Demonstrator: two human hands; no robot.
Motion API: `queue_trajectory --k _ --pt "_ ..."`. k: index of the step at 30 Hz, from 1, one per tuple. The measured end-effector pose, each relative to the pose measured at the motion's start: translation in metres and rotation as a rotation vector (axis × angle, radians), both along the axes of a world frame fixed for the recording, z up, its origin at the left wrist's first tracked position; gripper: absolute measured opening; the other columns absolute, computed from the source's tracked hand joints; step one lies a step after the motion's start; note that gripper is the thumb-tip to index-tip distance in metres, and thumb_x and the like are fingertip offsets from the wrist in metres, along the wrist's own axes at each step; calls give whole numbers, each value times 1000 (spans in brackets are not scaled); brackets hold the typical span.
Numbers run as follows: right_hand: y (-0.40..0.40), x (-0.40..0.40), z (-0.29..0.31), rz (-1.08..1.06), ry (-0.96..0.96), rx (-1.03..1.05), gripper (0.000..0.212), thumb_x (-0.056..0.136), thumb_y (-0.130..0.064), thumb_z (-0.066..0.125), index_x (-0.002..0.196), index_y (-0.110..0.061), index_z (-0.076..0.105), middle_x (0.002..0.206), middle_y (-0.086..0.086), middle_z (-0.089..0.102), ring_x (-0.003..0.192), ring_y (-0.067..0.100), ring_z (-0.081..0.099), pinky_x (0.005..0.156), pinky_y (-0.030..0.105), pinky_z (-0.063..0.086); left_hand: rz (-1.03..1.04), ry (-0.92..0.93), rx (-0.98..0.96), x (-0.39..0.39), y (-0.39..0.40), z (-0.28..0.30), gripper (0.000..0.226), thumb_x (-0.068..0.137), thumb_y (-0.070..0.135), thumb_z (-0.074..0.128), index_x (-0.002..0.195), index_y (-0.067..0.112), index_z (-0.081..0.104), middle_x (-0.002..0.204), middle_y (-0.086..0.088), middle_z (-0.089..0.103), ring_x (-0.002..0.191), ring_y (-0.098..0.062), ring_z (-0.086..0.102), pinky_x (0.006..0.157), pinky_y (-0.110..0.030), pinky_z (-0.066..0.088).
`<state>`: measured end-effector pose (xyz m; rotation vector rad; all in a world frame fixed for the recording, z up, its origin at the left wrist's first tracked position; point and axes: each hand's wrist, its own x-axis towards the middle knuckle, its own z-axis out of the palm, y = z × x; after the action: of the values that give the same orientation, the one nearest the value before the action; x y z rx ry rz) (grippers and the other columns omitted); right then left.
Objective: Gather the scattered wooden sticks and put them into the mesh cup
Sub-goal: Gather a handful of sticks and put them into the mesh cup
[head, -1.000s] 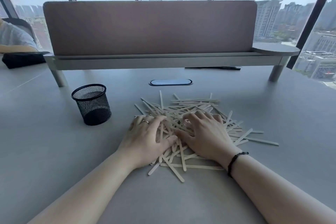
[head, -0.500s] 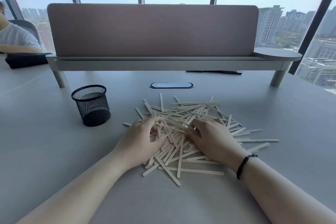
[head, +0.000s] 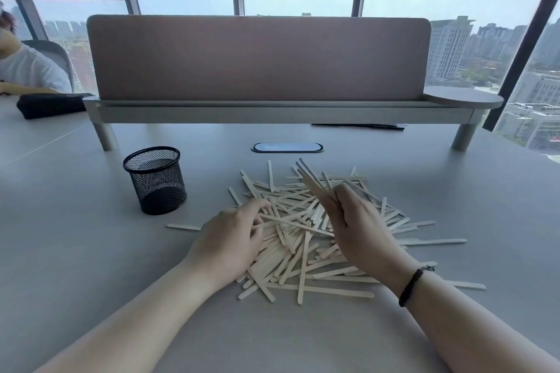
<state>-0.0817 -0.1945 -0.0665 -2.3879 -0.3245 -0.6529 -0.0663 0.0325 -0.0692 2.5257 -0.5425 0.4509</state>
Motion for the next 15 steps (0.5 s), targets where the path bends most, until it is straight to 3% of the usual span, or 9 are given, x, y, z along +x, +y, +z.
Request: queue_trajectory --k 4,7,11,15 --pt "3 -3 7 10 -29 112 32 103 -30 41 78 -12 34 60 3 43 57 27 37 55 47 34 5 -25 66 1 1 -3 48 92 4 52 134 25 60 106 2 72 94 -23 69 78 -39 56" --pt "3 -5 8 28 -4 123 34 102 -37 39 79 -13 35 61 2 44 59 25 39 56 47 36 12 22 156 3 1 -4 57 87 -4 43 136 21 57 123 -1 62 108 -26 62 84 -36 52" --pt "4 -7 9 57 24 64 43 96 -52 41 75 -15 36 61 1 45 58 21 39 56 36 36 2 125 255 5 4 -5 47 86 -3 34 124 11 57 118 0 48 105 -24 55 88 -41 50" --pt "4 -8 8 72 26 21 44 96 -47 47 70 -14 35 58 10 49 56 25 41 54 35 35 40 53 220 7 6 -2 33 92 4 34 115 10 58 111 -4 56 93 -34 61 77 -44 51"
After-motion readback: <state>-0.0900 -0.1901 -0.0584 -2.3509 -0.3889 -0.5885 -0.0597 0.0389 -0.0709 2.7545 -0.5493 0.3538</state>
